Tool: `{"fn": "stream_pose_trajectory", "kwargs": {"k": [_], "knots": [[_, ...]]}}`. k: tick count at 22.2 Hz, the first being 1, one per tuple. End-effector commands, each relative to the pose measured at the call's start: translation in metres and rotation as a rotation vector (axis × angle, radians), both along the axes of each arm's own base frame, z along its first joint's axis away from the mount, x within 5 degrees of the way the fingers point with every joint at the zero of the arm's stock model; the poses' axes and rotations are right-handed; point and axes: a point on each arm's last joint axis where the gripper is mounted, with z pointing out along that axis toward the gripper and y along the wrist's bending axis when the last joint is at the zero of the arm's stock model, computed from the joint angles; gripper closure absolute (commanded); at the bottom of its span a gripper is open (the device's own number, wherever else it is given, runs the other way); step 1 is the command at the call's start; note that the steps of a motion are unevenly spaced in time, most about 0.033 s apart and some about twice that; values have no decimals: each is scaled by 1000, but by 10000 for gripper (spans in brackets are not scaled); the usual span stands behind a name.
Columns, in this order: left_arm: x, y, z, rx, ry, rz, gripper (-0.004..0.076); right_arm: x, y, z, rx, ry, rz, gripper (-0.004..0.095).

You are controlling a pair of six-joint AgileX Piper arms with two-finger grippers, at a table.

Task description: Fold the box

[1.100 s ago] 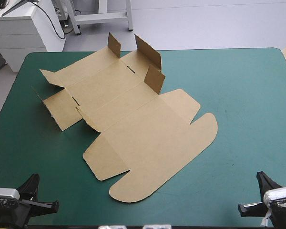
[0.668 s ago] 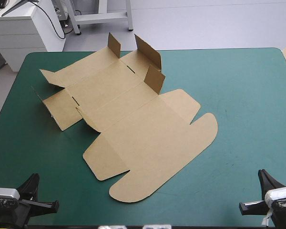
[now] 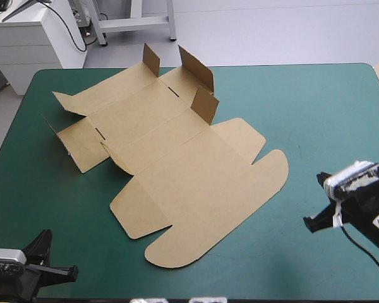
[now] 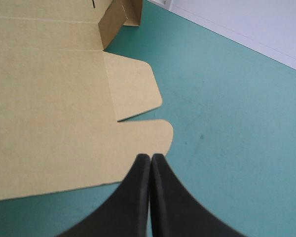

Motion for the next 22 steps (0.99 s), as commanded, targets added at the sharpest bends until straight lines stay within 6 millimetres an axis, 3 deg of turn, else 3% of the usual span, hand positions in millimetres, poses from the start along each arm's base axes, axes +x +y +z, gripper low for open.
{"fn": "stream_pose_trajectory", "kwargs": {"k": [1, 9, 11, 15, 19, 20, 22], "knots": [[-2, 0, 13, -21, -100, -4, 731, 43, 6, 25, 77, -46, 30, 922], [-2, 0, 13, -21, -100, -4, 731, 117, 16, 49, 147, 22, 101, 905], [-2, 0, 13, -21, -100, -4, 731, 141, 28, 57, 125, 26, 151, 905], [-2, 0, 13, -21, -100, -4, 731, 187, 78, 53, 13, 56, 225, 905], [-2, 0, 13, -21, -100, -4, 731, 239, 123, 32, -16, 126, 246, 898], [-2, 0, 13, -21, -100, -4, 731, 247, 127, 29, -4, 137, 249, 881], [-2, 0, 13, -21, -100, -4, 731, 269, 137, 21, -3, 155, 262, 756]]}}
